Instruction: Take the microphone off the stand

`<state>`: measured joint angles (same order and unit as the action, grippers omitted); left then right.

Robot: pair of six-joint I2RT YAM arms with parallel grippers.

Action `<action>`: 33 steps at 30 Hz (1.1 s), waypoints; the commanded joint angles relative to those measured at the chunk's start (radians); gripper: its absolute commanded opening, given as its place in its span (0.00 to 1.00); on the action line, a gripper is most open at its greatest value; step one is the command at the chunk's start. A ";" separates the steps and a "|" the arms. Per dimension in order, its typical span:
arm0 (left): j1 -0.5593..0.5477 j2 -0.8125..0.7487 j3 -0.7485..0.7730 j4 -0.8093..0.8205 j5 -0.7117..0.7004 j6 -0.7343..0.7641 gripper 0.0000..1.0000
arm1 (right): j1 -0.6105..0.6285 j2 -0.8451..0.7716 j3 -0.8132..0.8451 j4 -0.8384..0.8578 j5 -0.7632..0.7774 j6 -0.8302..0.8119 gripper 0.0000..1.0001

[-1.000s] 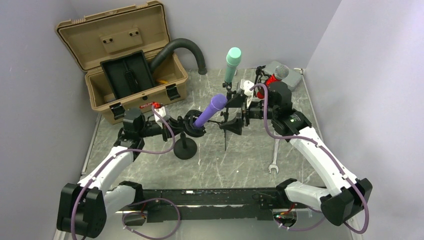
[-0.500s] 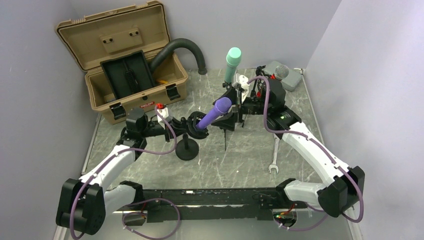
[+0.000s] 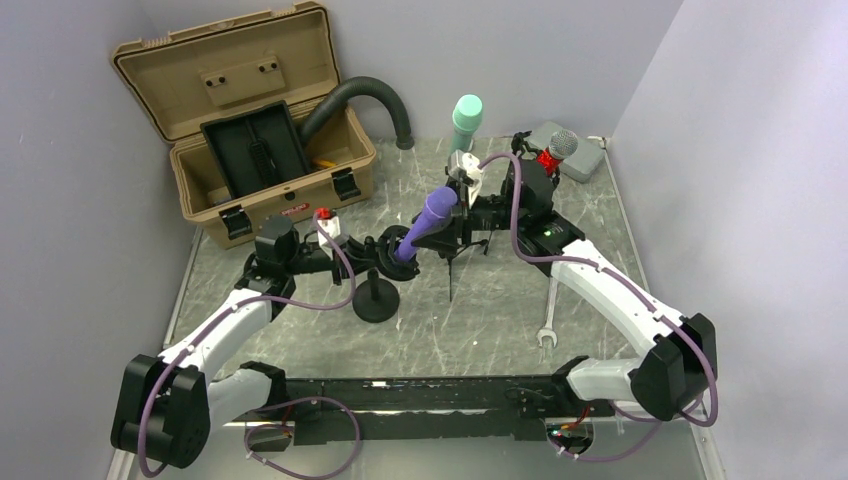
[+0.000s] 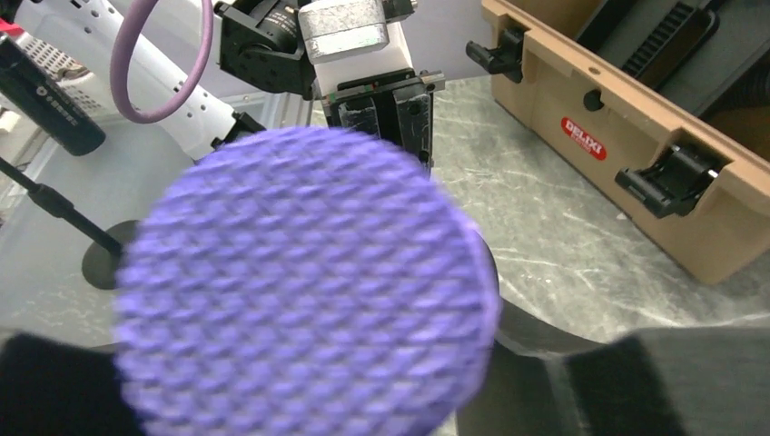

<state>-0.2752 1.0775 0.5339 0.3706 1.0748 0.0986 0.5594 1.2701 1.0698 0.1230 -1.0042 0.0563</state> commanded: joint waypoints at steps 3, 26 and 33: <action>-0.019 0.016 -0.009 -0.135 0.013 0.044 0.00 | 0.005 -0.023 0.037 -0.024 0.002 -0.063 0.40; -0.019 -0.001 0.085 -0.336 -0.074 0.244 0.56 | -0.008 -0.102 0.229 -0.346 0.045 -0.243 0.02; -0.017 -0.075 0.166 -0.531 -0.135 0.373 0.91 | -0.007 -0.084 0.279 -0.402 0.041 -0.251 0.02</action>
<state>-0.2897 1.0618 0.6292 -0.0261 0.9684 0.3641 0.5552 1.1931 1.2793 -0.2581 -0.9596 -0.1669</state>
